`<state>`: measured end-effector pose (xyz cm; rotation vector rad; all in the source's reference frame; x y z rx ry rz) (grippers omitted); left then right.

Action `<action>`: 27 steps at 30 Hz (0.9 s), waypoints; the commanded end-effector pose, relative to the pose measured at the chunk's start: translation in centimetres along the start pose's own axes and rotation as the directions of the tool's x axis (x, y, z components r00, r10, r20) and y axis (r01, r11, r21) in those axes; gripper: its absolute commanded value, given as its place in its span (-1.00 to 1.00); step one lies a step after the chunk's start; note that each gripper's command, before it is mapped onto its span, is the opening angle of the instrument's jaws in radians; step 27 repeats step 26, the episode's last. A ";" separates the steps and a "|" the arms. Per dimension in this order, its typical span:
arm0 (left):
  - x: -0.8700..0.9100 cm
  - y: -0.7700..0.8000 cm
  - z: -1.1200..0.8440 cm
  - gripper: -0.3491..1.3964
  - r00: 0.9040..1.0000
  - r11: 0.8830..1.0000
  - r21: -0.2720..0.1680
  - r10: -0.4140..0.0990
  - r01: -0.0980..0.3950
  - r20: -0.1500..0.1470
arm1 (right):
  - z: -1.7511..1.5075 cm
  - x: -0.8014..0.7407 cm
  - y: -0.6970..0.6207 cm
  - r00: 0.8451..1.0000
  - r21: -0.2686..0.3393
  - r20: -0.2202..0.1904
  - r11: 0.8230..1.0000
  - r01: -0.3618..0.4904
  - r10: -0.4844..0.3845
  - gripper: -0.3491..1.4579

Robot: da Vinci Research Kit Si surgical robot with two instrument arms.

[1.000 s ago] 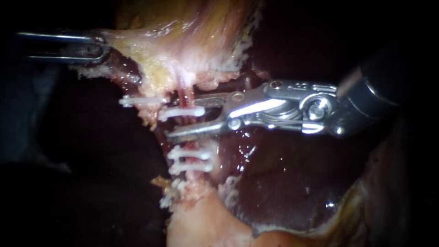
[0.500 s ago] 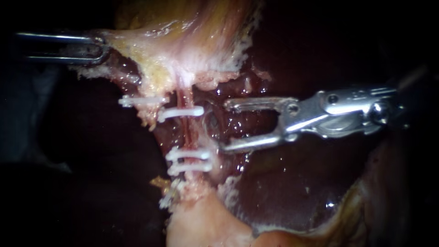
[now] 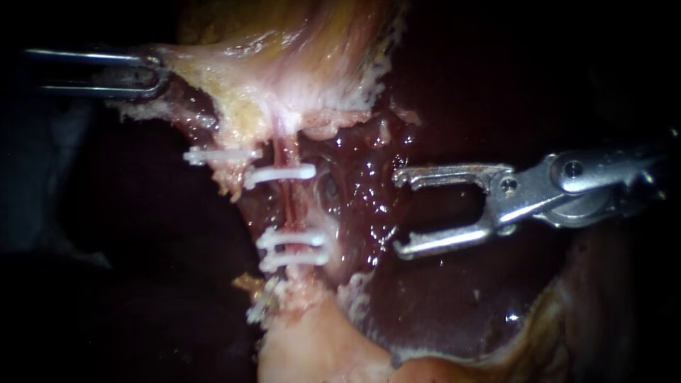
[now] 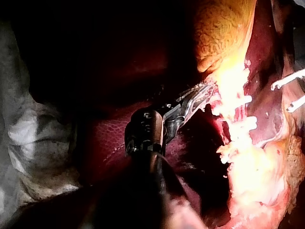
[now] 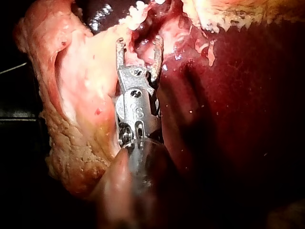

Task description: Going back third clip right tube

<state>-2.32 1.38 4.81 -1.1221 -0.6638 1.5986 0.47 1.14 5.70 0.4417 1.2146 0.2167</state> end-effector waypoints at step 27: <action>-0.15 -0.15 0.62 -1.00 1.000 1.000 0.003 0.024 -0.024 0.005 | -0.02 -0.01 -0.01 1.000 0.001 0.001 1.000 0.000 0.000 -0.06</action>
